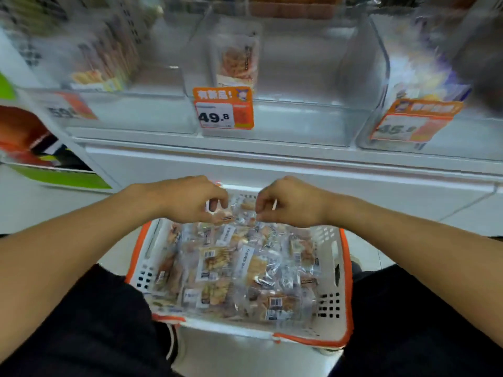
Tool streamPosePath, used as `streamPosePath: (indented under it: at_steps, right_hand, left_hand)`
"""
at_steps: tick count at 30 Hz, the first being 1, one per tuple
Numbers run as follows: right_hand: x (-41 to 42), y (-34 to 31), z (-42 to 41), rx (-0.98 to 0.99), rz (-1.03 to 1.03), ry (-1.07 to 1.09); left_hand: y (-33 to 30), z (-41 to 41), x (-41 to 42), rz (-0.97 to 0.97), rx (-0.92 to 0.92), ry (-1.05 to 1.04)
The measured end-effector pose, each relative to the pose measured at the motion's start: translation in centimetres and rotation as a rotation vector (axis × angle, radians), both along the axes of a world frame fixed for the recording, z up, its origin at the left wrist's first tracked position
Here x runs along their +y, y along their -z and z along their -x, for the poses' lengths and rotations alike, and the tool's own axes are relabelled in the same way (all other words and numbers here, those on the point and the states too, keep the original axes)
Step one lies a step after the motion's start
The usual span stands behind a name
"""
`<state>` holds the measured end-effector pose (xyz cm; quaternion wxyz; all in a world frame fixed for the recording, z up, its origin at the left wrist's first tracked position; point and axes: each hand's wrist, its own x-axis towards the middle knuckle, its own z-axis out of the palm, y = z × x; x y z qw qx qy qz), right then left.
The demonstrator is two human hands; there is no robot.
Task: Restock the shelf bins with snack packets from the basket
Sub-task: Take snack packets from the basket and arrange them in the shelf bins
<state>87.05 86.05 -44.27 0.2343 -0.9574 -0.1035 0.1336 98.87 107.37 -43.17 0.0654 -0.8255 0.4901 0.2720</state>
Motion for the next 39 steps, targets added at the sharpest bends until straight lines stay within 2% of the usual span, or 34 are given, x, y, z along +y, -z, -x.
streamPosePath:
  at_steps: [3,5,8,11,14,19,22,24,27,31,34,36,39]
  right_hand:
    - [2.4,6.4,-0.4,0.316,0.062,0.027]
    - [3.2,9.1,-0.8,0.427,0.107,0.102]
    - [3.5,12.2,-1.2,0.565,0.242,0.137]
    - [3.5,14.1,-1.4,0.671,0.369,0.13]
    - [3.2,15.2,-1.9,0.657,0.26,0.167]
    - [2.3,13.2,-3.0,0.837,-0.053,0.309]
    - [1.5,9.0,-4.9,0.808,-0.143,0.274]
    - [0.7,5.2,-6.0,0.721,-0.154,0.22]
    - [-0.3,-0.3,-6.8,0.559,-0.237,0.158]
    - [-0.8,-5.8,-7.0,0.348,-0.473,0.206]
    - [-1.0,-7.6,-7.2,0.186,-0.6,0.3]
    - [-0.5,-8.0,-7.4,0.129,-0.619,0.33]
    - [0.5,-7.6,-7.5,0.119,-0.685,0.385]
  left_hand:
    - [-0.4,-1.7,3.8,-0.282,0.018,-0.091]
    - [-0.9,-3.1,4.5,-0.275,-0.013,-0.138]
    - [-1.1,-3.8,4.5,-0.144,-0.058,-0.151]
    - [-0.4,-3.3,4.3,-0.189,-0.008,-0.096]
    - [0.3,-2.9,4.0,-0.283,0.071,-0.069]
    - [0.7,-3.4,3.0,-0.279,0.03,-0.032]
    - [0.5,-3.8,2.2,-0.233,0.062,-0.073]
    - [0.3,-4.2,1.7,-0.139,0.116,-0.128]
    - [-0.5,-4.8,0.8,0.141,0.253,-0.229]
    - [-2.2,-5.6,-0.3,0.488,0.612,-0.441]
    - [-3.8,-6.2,0.2,0.641,0.661,-0.524]
    - [-4.3,-6.2,0.6,0.702,0.685,-0.549]
    - [-4.1,-5.6,0.9,0.641,0.67,-0.557]
